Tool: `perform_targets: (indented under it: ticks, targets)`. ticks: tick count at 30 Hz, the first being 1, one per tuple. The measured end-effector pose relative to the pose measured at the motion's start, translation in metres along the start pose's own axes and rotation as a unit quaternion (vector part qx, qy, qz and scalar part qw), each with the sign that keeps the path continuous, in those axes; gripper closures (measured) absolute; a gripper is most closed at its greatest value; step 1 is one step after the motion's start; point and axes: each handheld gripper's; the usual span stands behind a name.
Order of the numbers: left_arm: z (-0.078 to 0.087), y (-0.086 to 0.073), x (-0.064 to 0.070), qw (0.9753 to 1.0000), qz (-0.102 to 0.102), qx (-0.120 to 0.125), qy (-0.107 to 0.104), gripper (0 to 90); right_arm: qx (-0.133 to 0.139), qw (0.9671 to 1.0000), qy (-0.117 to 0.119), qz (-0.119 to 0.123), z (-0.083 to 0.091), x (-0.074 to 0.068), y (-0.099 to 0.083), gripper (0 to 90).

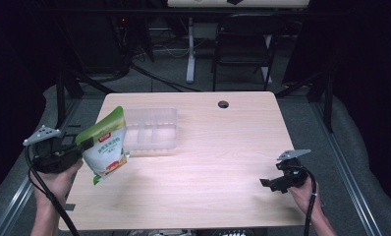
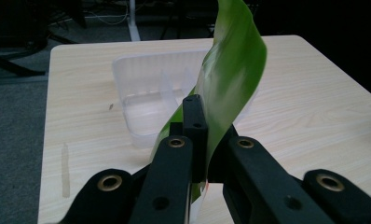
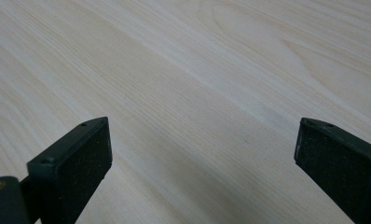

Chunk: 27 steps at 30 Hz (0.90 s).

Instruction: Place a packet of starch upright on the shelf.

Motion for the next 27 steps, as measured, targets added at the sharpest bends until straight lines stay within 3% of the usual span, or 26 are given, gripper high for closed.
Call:
perform_targets:
  ticks: [8,12,27]
  targets:
    - [-0.003,0.009,0.001,1.0,-0.005,0.002,0.0,90.0,0.002,1.0,0.002,-0.002,0.0,0.0,0.0,3.4]
    - [-0.005,0.016,0.004,0.9998,-0.017,-0.004,0.005,90.0,0.004,1.0,0.002,-0.005,-0.001,0.0,0.0,3.4]
    - [-0.012,0.039,0.0,0.9997,-0.017,0.008,0.014,90.0,0.007,1.0,-0.001,-0.003,0.0,0.0,0.0,3.4]
Point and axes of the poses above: each handheld gripper's, and its own axes: z roughly backward along the jaws, y roughly out of its top, x roughly to its right, and after that the axes turned 2 degrees about -y, right-handed
